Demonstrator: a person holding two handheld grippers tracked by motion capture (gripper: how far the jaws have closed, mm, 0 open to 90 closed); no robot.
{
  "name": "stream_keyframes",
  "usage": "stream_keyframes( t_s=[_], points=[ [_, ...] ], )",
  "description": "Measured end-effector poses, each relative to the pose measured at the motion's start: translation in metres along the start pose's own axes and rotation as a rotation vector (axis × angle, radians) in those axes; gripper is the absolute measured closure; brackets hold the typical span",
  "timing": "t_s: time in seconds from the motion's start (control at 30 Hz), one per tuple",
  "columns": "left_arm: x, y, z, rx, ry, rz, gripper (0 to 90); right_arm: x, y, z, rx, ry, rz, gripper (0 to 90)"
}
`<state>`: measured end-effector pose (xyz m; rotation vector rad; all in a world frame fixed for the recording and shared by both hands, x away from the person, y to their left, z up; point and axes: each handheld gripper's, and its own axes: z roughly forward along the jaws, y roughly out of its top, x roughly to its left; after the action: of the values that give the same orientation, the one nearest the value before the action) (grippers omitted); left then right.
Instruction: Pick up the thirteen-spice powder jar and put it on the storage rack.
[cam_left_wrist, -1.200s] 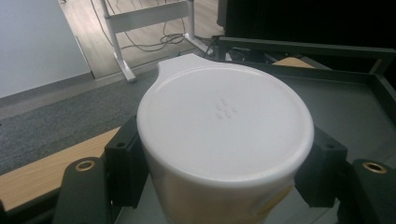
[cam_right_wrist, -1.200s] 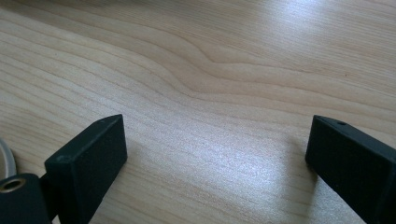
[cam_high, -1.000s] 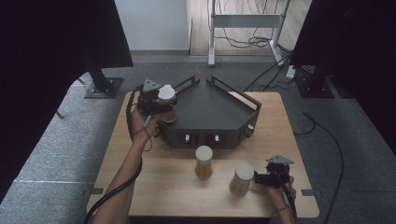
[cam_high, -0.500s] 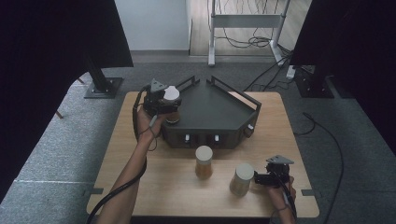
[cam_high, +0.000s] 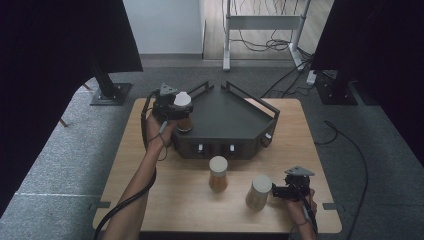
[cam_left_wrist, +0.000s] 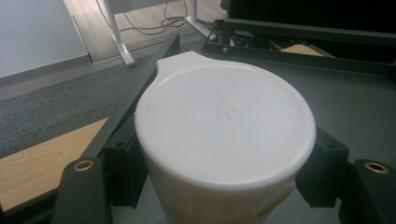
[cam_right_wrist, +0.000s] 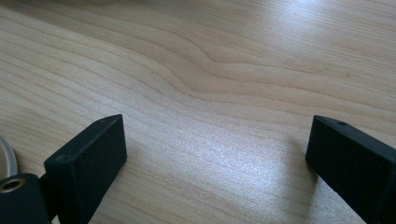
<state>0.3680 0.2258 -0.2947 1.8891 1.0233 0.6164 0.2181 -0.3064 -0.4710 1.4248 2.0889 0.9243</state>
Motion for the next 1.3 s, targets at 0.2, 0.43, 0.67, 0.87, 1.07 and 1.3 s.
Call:
stream_keyframes(
  t_s=[0.2, 0.43, 0.67, 0.87, 1.07, 1.3],
  points=[
    [-0.007, -0.001, 0.009, 0.039, 0.047, 0.025, 17.0, 0.000, 0.000, 0.000, 0.000, 0.001, 0.000, 4.5],
    [-0.003, -0.008, 0.008, 0.024, 0.021, 0.012, 11.3, 0.000, 0.000, 0.000, 0.000, 0.001, 0.000, 4.5],
    [-0.003, -0.009, 0.003, 0.013, 0.015, 0.027, 11.2, 0.000, 0.000, 0.000, 0.000, 0.001, 0.000, 4.5],
    [-0.003, -0.008, -0.002, 0.007, 0.008, 0.044, 11.2, 0.000, 0.000, 0.000, 0.000, 0.001, 0.000, 4.4],
    [-0.003, -0.010, -0.007, 0.003, 0.002, 0.051, 11.2, 0.000, 0.000, 0.000, 0.000, 0.001, 0.000, 4.5],
    [-0.002, -0.017, -0.015, -0.004, -0.010, 0.049, 11.2, 0.000, 0.000, 0.000, 0.001, 0.000, 0.000, 4.4]
  ],
)
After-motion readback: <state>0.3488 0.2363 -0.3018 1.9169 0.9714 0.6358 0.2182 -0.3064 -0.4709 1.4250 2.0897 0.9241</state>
